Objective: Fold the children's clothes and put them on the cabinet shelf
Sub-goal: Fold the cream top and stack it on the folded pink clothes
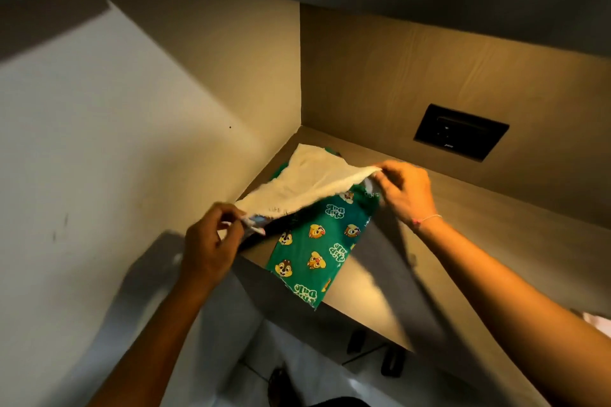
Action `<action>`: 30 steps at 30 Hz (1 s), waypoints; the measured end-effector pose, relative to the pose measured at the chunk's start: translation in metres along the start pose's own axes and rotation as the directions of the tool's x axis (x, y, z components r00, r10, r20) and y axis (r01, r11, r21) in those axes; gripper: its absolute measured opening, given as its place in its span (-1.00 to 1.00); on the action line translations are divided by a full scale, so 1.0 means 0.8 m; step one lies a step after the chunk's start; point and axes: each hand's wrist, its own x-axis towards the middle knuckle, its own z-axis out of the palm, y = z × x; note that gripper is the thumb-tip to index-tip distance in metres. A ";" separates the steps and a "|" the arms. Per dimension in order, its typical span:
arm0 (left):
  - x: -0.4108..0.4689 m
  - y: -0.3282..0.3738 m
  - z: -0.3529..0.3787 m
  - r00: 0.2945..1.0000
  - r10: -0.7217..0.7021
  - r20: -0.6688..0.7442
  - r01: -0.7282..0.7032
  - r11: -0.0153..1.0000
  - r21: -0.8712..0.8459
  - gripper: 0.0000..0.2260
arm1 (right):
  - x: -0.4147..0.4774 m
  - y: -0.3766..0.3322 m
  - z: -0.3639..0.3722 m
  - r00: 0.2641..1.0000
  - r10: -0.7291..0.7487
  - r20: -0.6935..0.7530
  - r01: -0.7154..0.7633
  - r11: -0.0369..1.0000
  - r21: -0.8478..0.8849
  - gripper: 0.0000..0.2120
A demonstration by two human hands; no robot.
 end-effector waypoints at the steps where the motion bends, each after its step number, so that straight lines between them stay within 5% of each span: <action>1: 0.009 0.017 -0.007 0.999 0.025 -0.024 -0.026 0.997 -0.074 -0.94 | -0.003 -0.011 -0.017 0.998 -0.042 -0.057 0.044 0.998 0.037 -0.86; 5: 0.053 0.069 -0.012 0.998 0.067 -0.017 -0.069 0.965 -0.255 -0.84 | -0.016 -0.035 -0.093 0.952 -0.159 -0.262 0.197 0.972 0.125 -0.85; 8: 0.107 0.095 0.038 0.997 0.041 0.070 -0.029 0.987 -0.160 -0.66 | -0.010 -0.028 -0.135 0.937 -0.033 -0.348 0.056 0.997 0.057 -0.86; 12: 0.171 0.154 0.114 0.983 0.080 0.168 -0.042 0.975 -0.218 -0.69 | 0.005 -0.008 -0.203 0.906 0.123 -0.405 -0.122 0.992 0.028 -0.84; 14: 0.190 0.196 0.128 0.975 0.164 0.147 -0.130 0.967 -0.219 -0.59 | -0.002 -0.012 -0.245 0.848 0.129 -0.515 -0.146 0.989 0.007 -0.75; 17: 0.185 0.243 0.125 0.930 0.348 0.117 -0.301 0.905 -0.300 -0.57 | -0.045 -0.021 -0.301 0.718 -0.055 -0.694 -0.129 0.969 -0.210 -0.78; 21: 0.138 0.227 0.109 0.821 0.503 0.269 -0.401 0.844 -0.355 -0.83 | -0.154 -0.019 -0.318 0.869 -0.078 -0.488 -0.038 0.974 -0.224 -0.75; 26: 0.060 0.113 0.163 0.666 0.261 0.699 -0.314 0.948 -0.055 -0.86 | -0.294 0.047 -0.224 0.970 0.131 -0.207 -0.190 0.936 -0.295 -0.69; 30: 0.018 0.050 0.196 0.505 0.065 0.861 -0.398 0.902 0.166 -0.80 | -0.345 0.070 -0.169 0.892 0.443 0.087 -0.426 0.890 -0.165 -0.78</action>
